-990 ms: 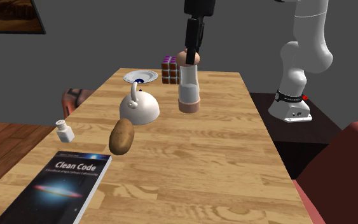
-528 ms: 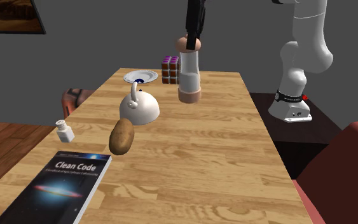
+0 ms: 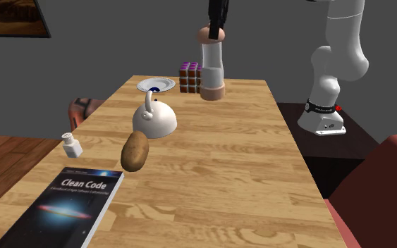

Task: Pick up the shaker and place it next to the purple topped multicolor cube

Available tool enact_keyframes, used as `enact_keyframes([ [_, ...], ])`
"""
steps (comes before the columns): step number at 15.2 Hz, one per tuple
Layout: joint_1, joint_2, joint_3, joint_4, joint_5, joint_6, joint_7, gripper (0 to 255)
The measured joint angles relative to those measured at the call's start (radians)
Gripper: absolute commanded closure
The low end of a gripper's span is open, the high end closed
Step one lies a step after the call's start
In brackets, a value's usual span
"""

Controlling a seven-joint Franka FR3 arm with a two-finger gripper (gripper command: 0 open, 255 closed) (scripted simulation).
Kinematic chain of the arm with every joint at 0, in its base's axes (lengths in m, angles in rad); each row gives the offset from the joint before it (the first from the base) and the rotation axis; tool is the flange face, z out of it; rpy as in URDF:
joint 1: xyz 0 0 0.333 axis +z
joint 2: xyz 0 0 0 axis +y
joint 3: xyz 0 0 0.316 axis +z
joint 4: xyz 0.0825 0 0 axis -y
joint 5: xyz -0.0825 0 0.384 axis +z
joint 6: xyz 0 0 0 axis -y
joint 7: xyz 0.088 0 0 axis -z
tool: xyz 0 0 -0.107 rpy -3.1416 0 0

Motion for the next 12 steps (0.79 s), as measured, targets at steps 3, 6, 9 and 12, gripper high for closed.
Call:
enact_keyframes([
  [3, -0.065, -0.096, -0.019, -0.115, 0.054, 0.023, -0.070, 255],
  [6, -0.119, -0.190, -0.047, -0.236, 0.106, 0.052, -0.147, 255],
  [9, -0.166, -0.270, -0.086, -0.319, 0.149, 0.052, -0.231, 255],
  [12, -0.201, -0.329, -0.125, -0.383, 0.178, 0.051, -0.307, 255],
])
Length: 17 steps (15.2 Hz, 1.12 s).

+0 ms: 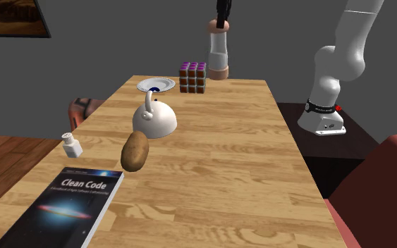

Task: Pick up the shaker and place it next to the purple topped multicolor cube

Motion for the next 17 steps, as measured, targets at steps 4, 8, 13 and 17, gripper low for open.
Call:
enact_keyframes([
  [4, -0.042, -0.081, -0.060, -0.084, 0.030, -0.009, -0.104, 255],
  [8, -0.080, -0.132, -0.123, -0.142, 0.043, -0.017, -0.205, 255],
  [13, -0.126, -0.168, -0.205, -0.167, 0.044, -0.049, -0.330, 255],
  [17, -0.165, -0.196, -0.273, -0.195, 0.038, -0.066, -0.433, 255],
])
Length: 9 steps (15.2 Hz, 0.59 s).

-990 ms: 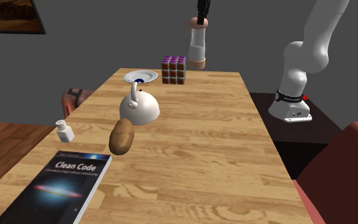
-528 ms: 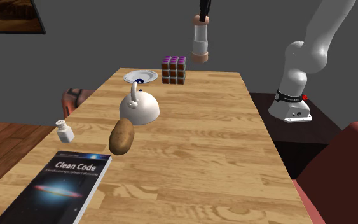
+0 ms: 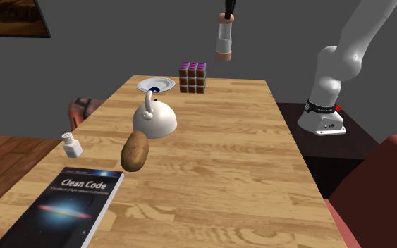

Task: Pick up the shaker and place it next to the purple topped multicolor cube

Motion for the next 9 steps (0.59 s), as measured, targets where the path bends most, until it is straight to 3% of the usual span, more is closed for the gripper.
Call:
enact_keyframes([
  [9, -0.082, 0.039, -0.145, 0.047, -0.021, -0.045, -0.220, 255],
])
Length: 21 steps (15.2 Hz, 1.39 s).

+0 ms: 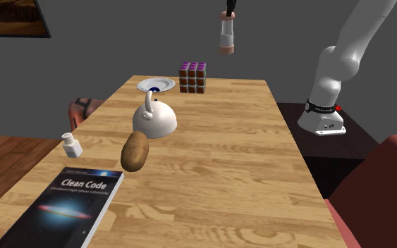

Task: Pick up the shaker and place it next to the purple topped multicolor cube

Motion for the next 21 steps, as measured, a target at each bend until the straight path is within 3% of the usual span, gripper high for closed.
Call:
enact_keyframes([
  [13, -0.125, 0.188, -0.192, 0.212, 0.016, -0.082, -0.309, 255],
  [21, -0.129, 0.169, -0.195, 0.088, 0.010, 0.021, -0.336, 255],
])
